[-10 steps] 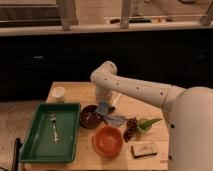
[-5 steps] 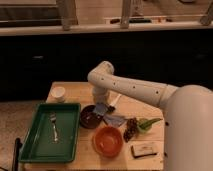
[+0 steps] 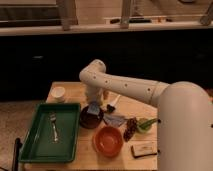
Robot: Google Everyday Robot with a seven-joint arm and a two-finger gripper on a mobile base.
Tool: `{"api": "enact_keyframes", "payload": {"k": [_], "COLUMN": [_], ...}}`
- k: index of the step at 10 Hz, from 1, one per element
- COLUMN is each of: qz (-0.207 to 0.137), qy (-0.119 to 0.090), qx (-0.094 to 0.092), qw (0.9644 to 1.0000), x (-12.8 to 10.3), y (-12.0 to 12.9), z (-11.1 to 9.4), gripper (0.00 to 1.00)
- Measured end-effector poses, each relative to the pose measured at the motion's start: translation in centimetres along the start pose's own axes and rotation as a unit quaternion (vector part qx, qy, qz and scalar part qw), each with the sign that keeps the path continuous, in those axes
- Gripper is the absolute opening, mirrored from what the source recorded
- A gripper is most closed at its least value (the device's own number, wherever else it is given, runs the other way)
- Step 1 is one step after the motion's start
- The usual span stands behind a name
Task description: Wipe purple bowl with sponge
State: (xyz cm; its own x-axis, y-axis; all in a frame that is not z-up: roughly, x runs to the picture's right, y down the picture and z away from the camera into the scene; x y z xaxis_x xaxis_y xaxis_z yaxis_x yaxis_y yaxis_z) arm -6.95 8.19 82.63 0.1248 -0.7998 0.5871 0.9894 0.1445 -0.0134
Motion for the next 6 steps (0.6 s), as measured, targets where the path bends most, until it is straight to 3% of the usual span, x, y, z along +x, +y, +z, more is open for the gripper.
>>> {"api": "enact_keyframes", "payload": {"k": [3,6], "qz": [-0.055,-0.093], "qy": [-0.012,-0.029], "qx": [0.005,0.007], "qw": [0.9984,0.9952], "x": [-1.4,-3.8], "y": [-3.1,-4.0], "z": [0.0,0.2], "gripper": [0.01,0.01]}}
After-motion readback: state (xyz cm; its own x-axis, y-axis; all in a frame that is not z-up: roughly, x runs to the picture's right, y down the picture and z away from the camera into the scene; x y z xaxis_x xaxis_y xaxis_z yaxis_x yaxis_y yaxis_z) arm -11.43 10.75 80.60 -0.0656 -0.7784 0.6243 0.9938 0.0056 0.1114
